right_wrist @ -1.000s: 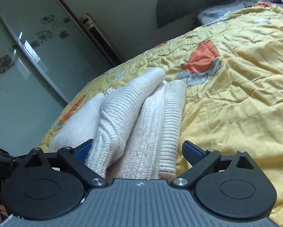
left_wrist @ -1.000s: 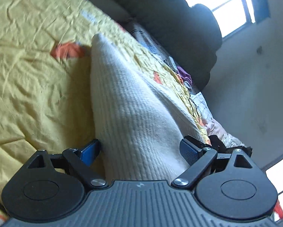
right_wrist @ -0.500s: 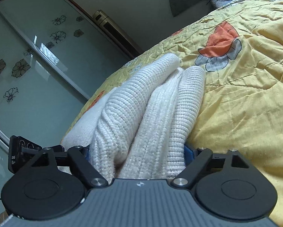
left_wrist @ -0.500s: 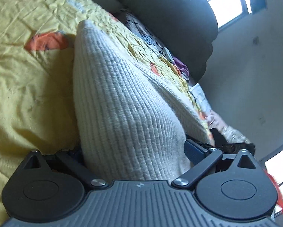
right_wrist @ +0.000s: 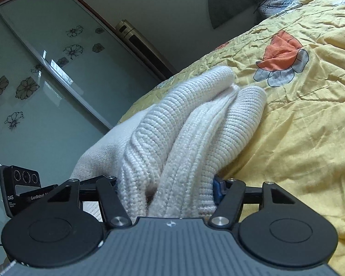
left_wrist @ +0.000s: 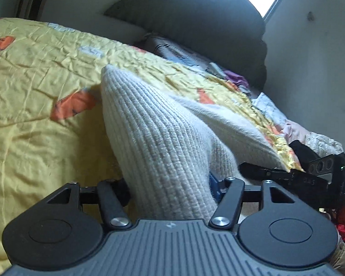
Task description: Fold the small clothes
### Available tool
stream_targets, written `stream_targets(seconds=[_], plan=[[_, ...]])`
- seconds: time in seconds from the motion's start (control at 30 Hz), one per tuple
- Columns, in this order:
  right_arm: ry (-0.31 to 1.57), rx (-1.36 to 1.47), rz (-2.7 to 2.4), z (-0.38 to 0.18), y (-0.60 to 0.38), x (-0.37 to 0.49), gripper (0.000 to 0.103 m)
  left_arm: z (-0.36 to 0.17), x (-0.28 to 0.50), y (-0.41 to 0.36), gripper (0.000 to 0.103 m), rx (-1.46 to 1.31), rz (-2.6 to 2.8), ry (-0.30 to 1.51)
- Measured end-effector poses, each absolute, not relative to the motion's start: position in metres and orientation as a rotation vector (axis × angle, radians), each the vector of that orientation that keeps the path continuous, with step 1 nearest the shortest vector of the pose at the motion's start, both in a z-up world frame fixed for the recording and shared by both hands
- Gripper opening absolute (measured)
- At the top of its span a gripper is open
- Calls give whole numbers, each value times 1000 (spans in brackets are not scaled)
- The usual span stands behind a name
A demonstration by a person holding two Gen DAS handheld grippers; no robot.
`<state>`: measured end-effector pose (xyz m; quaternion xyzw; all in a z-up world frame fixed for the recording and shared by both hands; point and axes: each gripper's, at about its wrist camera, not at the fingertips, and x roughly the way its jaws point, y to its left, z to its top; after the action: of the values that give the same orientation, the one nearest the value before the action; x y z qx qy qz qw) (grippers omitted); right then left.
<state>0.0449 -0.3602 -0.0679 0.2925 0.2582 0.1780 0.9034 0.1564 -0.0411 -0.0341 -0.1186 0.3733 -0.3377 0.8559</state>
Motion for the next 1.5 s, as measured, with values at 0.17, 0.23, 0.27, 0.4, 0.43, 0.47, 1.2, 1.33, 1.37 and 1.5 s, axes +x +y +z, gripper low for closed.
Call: stream_targets(seconds=[0.17,0.23,0.27,0.4,0.43,0.47,1.2,1.33,1.37,1.5], plan=[[553,618,342,-72,-361,44,67,-30,142,-47,74,-174,-639,762],[563,627,318,-73,-361,42,75,-28,136,-47,79,-151,-614,763],[562,631,310,-74,-361,39,75,-28,135,-47,80,-140,-605,765],[565,608,287,-72,-356,29,79,-24,126,-49,81,-69,-582,739],[566,602,284,-72,-354,26,79,-23,123,-50,81,-52,-576,730],[564,592,280,-71,-353,23,79,-23,121,-50,81,-42,-571,724],[577,572,223,-72,-346,-4,81,-20,101,-57,83,47,-541,676],[589,598,239,-70,-354,8,84,-17,114,-57,98,76,-572,657],[593,604,247,-69,-356,14,85,-16,121,-56,98,66,-584,660],[616,643,274,-67,-366,44,88,-18,162,-47,98,-91,-669,760]])
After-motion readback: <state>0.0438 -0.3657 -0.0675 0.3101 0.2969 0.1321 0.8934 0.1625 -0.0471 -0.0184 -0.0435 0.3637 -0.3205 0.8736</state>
